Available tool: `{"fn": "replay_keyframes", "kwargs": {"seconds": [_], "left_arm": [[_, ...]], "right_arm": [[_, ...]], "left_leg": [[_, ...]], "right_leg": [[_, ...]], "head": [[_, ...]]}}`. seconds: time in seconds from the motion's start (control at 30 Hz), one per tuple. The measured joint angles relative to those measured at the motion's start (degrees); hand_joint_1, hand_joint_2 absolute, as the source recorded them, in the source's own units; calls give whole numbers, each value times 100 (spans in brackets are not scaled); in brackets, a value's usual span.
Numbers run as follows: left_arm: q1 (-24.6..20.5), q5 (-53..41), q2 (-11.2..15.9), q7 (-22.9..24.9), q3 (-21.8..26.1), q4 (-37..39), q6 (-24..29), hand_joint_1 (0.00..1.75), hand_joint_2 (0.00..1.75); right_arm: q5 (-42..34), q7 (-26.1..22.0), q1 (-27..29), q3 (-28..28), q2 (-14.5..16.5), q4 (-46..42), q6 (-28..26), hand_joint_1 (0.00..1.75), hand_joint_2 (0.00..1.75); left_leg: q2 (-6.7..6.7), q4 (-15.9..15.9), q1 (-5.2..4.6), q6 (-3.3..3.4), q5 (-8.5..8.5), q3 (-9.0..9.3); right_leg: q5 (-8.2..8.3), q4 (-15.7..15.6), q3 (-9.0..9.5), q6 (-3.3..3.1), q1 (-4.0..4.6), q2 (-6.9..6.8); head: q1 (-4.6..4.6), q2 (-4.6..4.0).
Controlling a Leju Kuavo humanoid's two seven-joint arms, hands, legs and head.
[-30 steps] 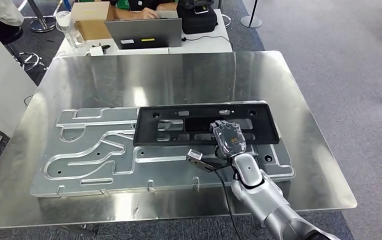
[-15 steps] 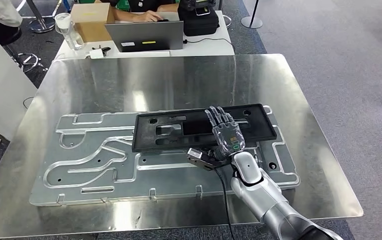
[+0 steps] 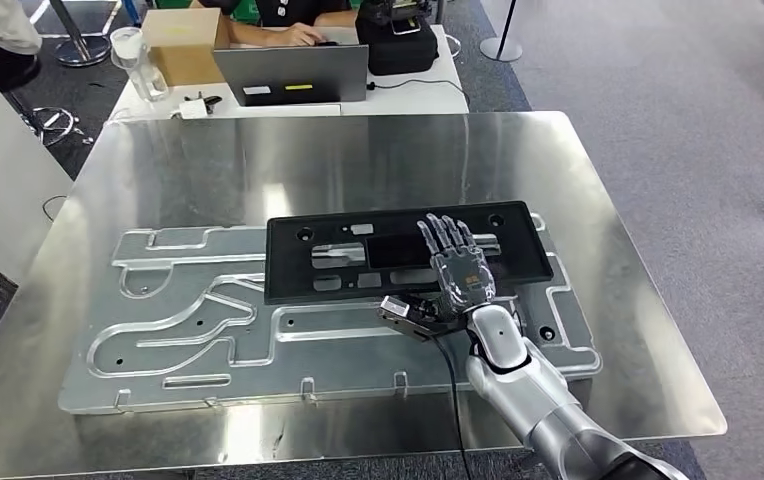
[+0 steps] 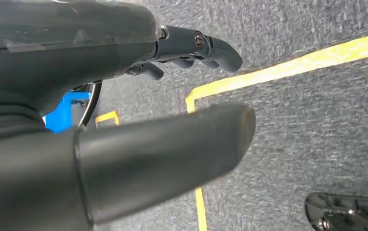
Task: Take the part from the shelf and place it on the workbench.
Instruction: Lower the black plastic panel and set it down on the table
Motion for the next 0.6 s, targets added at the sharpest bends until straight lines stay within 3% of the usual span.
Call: {"fn": "replay_keyframes", "kwargs": {"seconds": [0.07, 0.1, 0.13, 0.23, 0.27, 0.3, 0.37, 0.43, 0.47, 0.57, 0.6], "left_arm": [[0, 14, -1, 10, 1, 0, -11, 0, 0], [-1, 29, -2, 2, 2, 0, -29, 0, 0], [-1, 44, -2, -13, 3, 0, -49, 0, 0], [0, 90, -2, -40, 11, 0, -95, 0, 0], [3, 101, -2, -40, 14, 0, -107, 0, 0], [8, 108, -2, -40, 16, 0, -118, 0, 0], [14, 115, -4, -40, 20, 0, -138, 0, 0], [3, 120, -26, -40, 22, 2, -149, 0, 0], [-3, 121, -36, -40, 23, 3, -151, 0, 0], [-2, 127, -39, -28, 32, 4, -155, 0, 0], [0, 131, -38, -15, 36, 5, -156, 0, 0]], "right_arm": [[-9, -2, 9, -4, -6, 8, -3, 0, 0], [-16, -2, 15, -10, -11, 14, -4, 0, 0], [-24, -3, 20, -19, -16, 18, -6, 0, 0], [-31, -11, 63, -40, -20, 32, -10, 0, 0], [-31, -15, 90, -43, -20, 38, -13, 0, 44], [-30, -19, 113, -45, -20, 42, -18, 0, 87], [-10, -14, 131, -46, -19, 41, -39, 0, 175], [46, 8, 124, -46, -15, 20, -82, 0, 175], [80, 22, 122, -46, -13, 2, -112, 0, 175], [170, 63, 131, -44, 14, -74, -184, 0, 175], [189, 72, 133, -40, 38, -118, -196, 0, 175]], "left_leg": [[10, -16, 6, 81, 48, -12], [18, -34, 13, 120, 73, -20], [26, -53, 21, 158, 98, -36], [32, -58, -5, 225, 151, -113], [30, -57, -21, 235, 168, -137], [27, -56, -39, 240, 185, -155], [20, -56, -72, 240, 219, -175], [19, -59, -97, 216, 246, -198], [20, -62, -96, 193, 262, -211], [17, -76, -84, 86, 328, -247], [16, -19, -88, 54, 260, -286]], "right_leg": [[-7, 11, -7, 52, -11, 6], [-100, 103, -46, 72, -14, 1], [-259, 303, -129, 90, -14, -4], [-826, 1317, -533, 114, -9, -15], [-875, 1505, -590, 104, -4, -15], [-818, 1488, -547, 80, 5, -15], [-474, 847, -165, -14, 45, -13], [-267, 135, 205, -122, 99, -24], [-239, -43, 282, -156, 123, -31], [-122, -142, 262, -202, 129, -49], [-47, -182, 247, -226, 107, -57]], "head": [[1, -1], [2, -1], [3, -1], [2, 0], [2, 0], [3, 0], [2, -1], [1, -1], [1, -1], [2, -1], [1, -1]]}}
